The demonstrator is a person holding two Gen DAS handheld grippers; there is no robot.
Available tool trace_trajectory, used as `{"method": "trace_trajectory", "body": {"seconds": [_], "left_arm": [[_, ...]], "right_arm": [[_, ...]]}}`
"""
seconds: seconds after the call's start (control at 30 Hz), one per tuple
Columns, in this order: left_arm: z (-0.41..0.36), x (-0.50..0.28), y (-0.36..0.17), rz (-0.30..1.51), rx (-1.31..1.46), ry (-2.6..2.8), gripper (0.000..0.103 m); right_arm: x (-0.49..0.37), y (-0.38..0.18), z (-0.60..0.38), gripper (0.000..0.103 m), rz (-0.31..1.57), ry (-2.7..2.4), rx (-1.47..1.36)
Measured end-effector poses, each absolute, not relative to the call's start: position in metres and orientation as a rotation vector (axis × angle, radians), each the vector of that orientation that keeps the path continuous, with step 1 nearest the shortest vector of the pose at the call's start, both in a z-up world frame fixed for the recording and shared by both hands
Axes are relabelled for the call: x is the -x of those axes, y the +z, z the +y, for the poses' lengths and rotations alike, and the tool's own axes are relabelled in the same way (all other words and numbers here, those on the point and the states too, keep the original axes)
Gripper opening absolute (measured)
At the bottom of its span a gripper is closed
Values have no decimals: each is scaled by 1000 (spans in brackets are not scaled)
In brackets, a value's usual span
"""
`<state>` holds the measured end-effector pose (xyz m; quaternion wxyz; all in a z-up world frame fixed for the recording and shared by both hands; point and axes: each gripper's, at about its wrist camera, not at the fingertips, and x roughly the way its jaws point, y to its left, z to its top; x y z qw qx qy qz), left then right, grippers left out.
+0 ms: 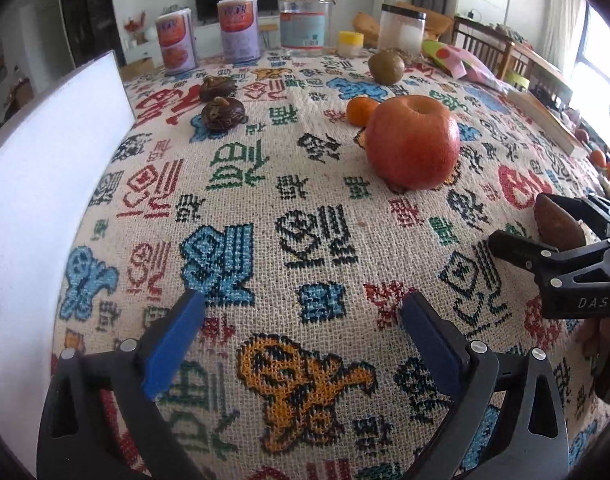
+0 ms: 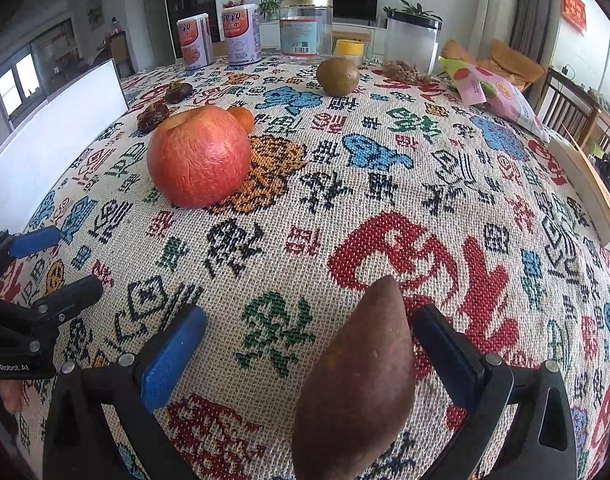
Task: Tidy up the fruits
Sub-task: 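Move the open right gripper around the sweet potato on the cloth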
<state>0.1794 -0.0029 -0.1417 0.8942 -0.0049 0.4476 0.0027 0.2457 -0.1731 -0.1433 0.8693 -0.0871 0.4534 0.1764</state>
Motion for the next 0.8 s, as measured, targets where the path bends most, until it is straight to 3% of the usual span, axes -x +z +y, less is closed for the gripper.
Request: {"method": "trace_trajectory", "body": {"seconds": [0.8], "left_arm": [[-3, -180, -142, 929, 9, 5, 101]], "right_arm": [[-259, -145, -173, 103, 947, 362, 176]]}}
